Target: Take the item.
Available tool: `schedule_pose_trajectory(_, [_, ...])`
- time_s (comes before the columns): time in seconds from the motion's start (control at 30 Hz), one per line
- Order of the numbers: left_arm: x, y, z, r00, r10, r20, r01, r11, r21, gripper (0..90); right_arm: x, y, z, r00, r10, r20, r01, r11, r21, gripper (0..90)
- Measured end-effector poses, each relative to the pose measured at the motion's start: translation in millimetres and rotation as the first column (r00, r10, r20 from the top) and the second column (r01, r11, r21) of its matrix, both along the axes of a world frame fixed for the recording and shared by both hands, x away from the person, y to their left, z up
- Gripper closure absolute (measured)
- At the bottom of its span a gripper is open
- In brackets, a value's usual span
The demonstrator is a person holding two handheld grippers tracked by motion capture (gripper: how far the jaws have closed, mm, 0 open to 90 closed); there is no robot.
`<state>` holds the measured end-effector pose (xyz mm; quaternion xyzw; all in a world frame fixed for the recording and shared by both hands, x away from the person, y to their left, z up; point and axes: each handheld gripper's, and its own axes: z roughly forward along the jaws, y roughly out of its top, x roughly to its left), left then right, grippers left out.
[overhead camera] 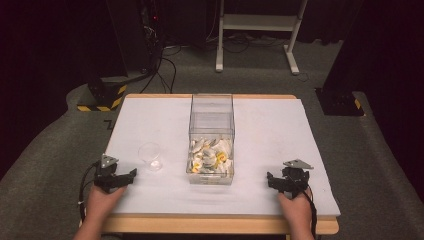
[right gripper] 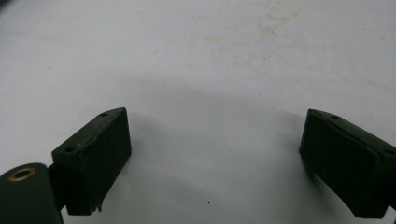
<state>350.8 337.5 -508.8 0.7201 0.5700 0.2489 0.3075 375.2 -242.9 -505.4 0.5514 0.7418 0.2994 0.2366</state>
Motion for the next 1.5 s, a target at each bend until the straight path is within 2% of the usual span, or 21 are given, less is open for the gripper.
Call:
schedule_pose_trajectory(0.63, [-0.1,-0.3,0.4,1.0000,0.005,-0.001,-0.005,1.0000,0.003,15.1,-0.1,0.1,-0.3,1.0000,-0.002,0.003,0.002,1.000,0.001,8.8])
schedule_pose_trajectory(0.83, [-1.9,-3.9,0.8,0.9997,0.026,0.004,-0.026,0.9996,0.014,17.0,-0.1,0.1,-0.3,1.0000,-0.001,0.004,0.001,1.000,0.000,8.7])
schedule_pose_trajectory(1.13, [-0.9,0.3,2.3,0.9997,-0.020,-0.012,0.020,0.9998,-0.001,14.2,-0.1,0.2,-0.3,1.0000,-0.002,0.003,0.002,1.000,0.000,8.7])
schedule_pose_trajectory(1.27, [-5.1,1.9,5.7,0.9992,-0.035,0.019,0.036,0.9989,-0.030,14.4,0.0,0.1,-0.3,1.0000,-0.001,0.004,0.001,1.000,-0.001,8.7])
schedule_pose_trajectory(1.5, [-12.5,-1.6,16.7,0.9947,-0.072,0.074,0.074,0.9970,-0.026,14.6,0.0,0.1,-0.3,1.0000,-0.001,0.004,0.001,1.000,0.000,8.7])
